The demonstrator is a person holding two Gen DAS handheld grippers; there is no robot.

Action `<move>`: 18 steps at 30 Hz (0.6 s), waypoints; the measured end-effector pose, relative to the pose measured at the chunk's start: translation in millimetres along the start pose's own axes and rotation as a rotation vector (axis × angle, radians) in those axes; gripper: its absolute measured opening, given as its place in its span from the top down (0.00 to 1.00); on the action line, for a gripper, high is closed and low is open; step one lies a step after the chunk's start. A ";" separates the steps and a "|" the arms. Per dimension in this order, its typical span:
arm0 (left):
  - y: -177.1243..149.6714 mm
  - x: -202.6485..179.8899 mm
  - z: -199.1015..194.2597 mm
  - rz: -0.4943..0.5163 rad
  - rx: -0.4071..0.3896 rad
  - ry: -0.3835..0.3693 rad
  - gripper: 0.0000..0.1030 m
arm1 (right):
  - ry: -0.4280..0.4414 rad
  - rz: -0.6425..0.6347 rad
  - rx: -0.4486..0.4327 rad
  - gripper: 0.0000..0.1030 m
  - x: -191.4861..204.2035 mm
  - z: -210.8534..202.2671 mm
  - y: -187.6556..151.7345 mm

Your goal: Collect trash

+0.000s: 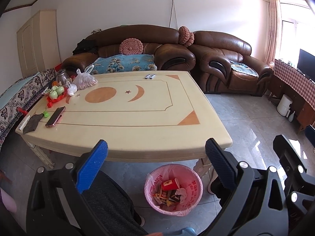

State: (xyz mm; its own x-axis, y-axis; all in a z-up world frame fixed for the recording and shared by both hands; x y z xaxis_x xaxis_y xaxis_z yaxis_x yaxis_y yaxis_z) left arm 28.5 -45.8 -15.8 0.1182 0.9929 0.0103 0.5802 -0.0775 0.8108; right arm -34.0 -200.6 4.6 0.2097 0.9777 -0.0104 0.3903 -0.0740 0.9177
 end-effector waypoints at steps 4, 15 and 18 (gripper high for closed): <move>0.6 -0.4 -0.2 -0.001 0.000 0.001 0.06 | -0.003 -0.006 -0.002 0.07 1.0 -0.3 0.6; 3.3 1.6 -3.7 -0.009 -0.006 0.015 0.06 | -0.007 -0.016 -0.012 0.07 0.4 -2.7 4.6; 3.3 1.2 -4.6 -0.009 -0.007 0.009 0.06 | -0.004 -0.015 -0.014 0.07 0.2 -2.9 5.4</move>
Point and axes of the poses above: each gripper's, at about its wrist camera, not at the fingertips, and z roughly the way its jaws point, x to its left, y to its top, the point moved 10 cm from there along z, roughly the way its jaws point, and after that the axes turned 1 degree about x, right-handed, at the moved point
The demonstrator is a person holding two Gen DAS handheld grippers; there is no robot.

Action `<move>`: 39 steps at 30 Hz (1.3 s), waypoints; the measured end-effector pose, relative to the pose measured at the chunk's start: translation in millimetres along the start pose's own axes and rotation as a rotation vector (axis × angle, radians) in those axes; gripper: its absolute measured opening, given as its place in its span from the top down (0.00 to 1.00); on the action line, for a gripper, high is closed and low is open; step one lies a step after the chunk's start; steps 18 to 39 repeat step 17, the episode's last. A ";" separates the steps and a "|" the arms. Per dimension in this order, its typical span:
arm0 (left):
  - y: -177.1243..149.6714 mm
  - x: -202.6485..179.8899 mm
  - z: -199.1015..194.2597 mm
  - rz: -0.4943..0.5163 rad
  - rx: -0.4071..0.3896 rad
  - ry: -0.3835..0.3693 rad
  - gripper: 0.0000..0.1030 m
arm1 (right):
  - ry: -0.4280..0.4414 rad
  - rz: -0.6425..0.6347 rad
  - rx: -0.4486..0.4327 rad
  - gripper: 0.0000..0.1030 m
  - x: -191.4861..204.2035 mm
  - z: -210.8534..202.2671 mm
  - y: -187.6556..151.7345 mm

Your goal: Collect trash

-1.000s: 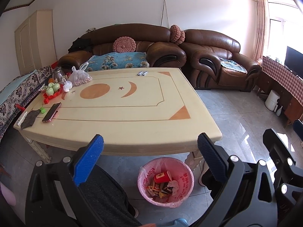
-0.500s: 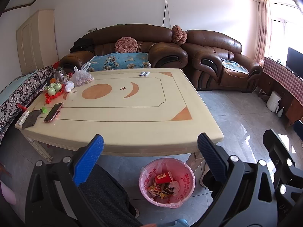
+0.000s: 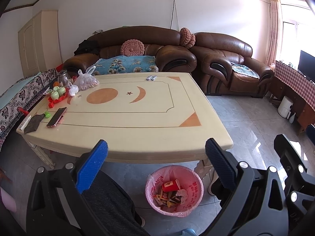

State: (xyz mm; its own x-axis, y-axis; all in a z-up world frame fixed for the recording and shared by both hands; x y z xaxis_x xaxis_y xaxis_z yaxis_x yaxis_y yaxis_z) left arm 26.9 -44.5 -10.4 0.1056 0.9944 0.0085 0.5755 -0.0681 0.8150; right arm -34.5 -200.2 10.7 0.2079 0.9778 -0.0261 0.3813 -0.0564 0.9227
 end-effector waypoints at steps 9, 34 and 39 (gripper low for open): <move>0.9 -0.5 -2.4 0.002 0.000 0.015 0.06 | -0.001 -0.002 0.000 0.07 -0.8 0.1 0.4; 2.7 1.1 -2.4 0.000 -0.006 0.022 0.06 | 0.001 -0.003 0.000 0.07 0.1 1.1 0.7; 2.7 1.1 -2.4 0.000 -0.006 0.022 0.06 | 0.001 -0.003 0.000 0.07 0.1 1.1 0.7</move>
Point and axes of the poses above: each gripper's, at about its wrist camera, not at the fingertips, and z roughly the way its jaws point, x to its left, y to its top, the point moved 10 cm from there along z, roughly the way its jaws point, and after that the axes turned 1 degree about x, right-handed, at the moved point
